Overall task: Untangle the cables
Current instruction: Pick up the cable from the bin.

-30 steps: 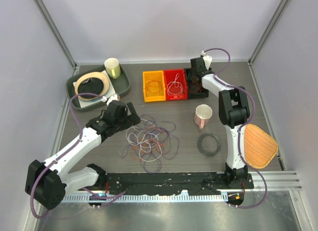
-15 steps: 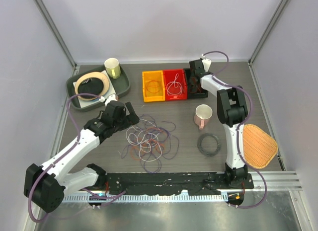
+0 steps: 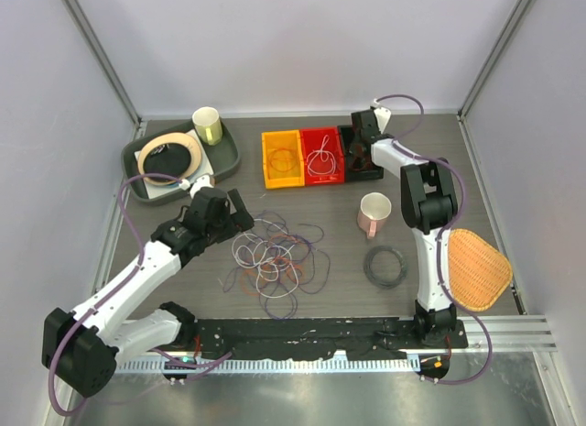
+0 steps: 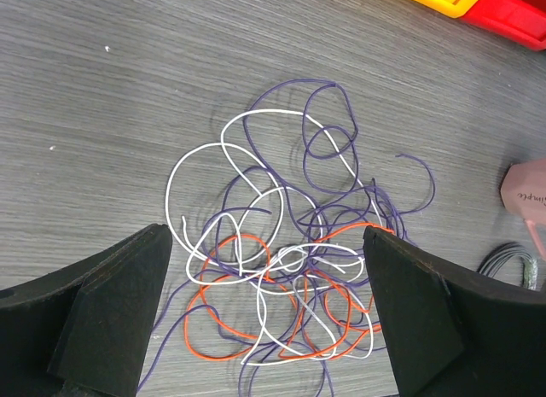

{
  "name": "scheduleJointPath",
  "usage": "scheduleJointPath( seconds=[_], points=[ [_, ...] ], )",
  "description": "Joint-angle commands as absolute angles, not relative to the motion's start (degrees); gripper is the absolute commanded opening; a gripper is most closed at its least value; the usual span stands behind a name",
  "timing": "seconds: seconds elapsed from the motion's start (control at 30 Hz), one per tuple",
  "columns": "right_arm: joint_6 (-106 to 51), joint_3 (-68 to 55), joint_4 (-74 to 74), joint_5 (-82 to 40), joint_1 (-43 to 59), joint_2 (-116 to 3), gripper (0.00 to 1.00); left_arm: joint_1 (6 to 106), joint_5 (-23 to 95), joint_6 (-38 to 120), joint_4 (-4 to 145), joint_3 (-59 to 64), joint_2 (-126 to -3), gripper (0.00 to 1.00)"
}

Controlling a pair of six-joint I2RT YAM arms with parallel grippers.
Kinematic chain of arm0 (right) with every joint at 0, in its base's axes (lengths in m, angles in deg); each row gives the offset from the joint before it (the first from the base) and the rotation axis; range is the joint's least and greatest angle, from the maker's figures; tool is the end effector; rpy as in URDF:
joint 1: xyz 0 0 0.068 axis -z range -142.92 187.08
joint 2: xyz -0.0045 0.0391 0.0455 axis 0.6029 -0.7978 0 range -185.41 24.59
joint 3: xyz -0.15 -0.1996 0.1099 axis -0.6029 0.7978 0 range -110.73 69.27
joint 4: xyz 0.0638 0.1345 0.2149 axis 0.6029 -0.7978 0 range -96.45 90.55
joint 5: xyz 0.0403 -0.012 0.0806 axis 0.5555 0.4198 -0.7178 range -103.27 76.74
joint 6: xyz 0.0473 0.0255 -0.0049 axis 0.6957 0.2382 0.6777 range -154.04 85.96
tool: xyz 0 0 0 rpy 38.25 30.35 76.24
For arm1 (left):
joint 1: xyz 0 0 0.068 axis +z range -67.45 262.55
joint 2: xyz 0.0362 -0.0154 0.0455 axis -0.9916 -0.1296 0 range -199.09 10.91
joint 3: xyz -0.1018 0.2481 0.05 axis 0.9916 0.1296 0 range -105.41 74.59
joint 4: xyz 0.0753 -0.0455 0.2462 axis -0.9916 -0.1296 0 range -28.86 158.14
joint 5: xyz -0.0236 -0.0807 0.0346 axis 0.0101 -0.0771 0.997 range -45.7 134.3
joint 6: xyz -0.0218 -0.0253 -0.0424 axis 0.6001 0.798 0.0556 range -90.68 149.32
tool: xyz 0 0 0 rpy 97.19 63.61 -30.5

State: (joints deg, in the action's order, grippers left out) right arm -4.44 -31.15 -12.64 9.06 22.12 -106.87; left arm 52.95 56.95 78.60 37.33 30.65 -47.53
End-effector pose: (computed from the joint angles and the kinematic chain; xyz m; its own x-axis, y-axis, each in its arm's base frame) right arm 0.4984 0.1192 0.1618 -0.5740 0.3197 -0.7539 0.3540 0.9270 0.1237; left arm 0.1869 -0.0972 0.2578 -0.6671 -0.4714 -0.5768 -0.2412 0.8693 -0.4315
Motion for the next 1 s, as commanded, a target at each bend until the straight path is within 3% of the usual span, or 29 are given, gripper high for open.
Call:
scheduleJointPath(
  seconds=[0.0,0.17,0.47,0.67,0.97],
  points=[
    [-8.45,-28.13,1.91,7.48,22.32,-96.8,0.01,53.2,58.45,78.63,37.11,28.97,-45.7,1.0],
    [-13.73,-23.2,11.79,-0.41,21.79,-86.08,0.01,53.2,58.19,78.54,37.64,29.41,-45.08,1.0],
    [-25.32,-27.05,10.04,-4.56,13.01,-79.91,0.01,53.29,57.22,77.58,37.99,30.03,-44.47,1.0],
    [-27.1,-31.54,9.16,-4.21,5.45,-82.46,0.01,53.29,57.84,77.31,37.38,31.17,-42.1,1.0],
    [-20.95,-34.61,9.16,-4.13,2.45,-94.49,0.01,53.37,61.7,77.4,32.45,31.26,-38.4,1.0]
  ],
)
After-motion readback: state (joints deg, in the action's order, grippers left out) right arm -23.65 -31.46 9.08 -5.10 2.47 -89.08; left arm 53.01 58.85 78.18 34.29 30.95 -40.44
